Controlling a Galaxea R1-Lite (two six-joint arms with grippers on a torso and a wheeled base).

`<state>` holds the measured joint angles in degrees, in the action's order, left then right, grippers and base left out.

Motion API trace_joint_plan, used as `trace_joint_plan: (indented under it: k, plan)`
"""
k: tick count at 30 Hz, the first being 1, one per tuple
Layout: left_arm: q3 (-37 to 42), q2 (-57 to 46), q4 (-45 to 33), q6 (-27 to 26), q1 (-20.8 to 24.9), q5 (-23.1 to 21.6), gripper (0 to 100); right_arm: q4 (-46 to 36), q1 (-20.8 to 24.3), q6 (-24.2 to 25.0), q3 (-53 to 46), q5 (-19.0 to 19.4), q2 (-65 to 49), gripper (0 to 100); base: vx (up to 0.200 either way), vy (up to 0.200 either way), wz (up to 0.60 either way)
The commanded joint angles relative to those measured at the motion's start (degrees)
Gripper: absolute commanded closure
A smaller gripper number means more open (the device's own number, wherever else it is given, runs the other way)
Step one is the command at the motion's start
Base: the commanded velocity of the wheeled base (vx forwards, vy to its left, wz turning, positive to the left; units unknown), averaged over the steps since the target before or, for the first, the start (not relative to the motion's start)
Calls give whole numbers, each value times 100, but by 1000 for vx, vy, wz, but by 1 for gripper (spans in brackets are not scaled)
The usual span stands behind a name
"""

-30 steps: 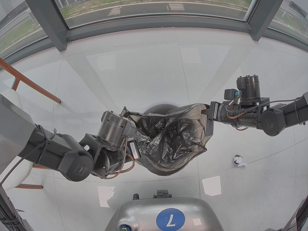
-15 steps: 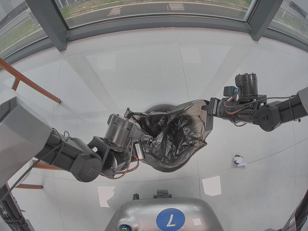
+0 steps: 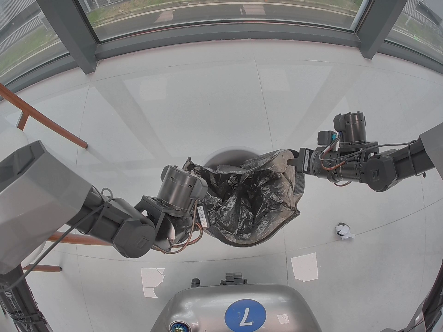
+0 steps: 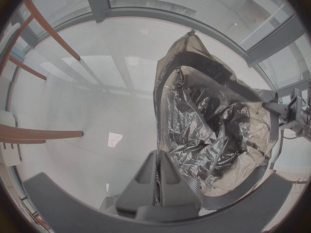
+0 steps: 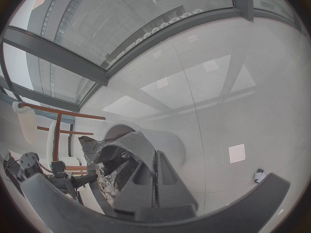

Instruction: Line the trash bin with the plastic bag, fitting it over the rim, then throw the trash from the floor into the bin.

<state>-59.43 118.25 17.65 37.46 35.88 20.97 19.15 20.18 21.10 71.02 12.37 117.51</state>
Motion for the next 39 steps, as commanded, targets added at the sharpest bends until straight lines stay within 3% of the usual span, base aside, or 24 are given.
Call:
trace_joint_plan:
  k: [1,11,39]
  plan:
    - [-95,102,1,-2,-54,4,100,1,-5,-1,8,90,124,100,0,0,0]
    - [-69,102,-7,-11,-213,13,100,555,-207,-36,61,169,475,100,0,0,0]
    - [-42,111,-7,-90,-283,57,100,590,-242,-54,140,178,730,100,0,0,0]
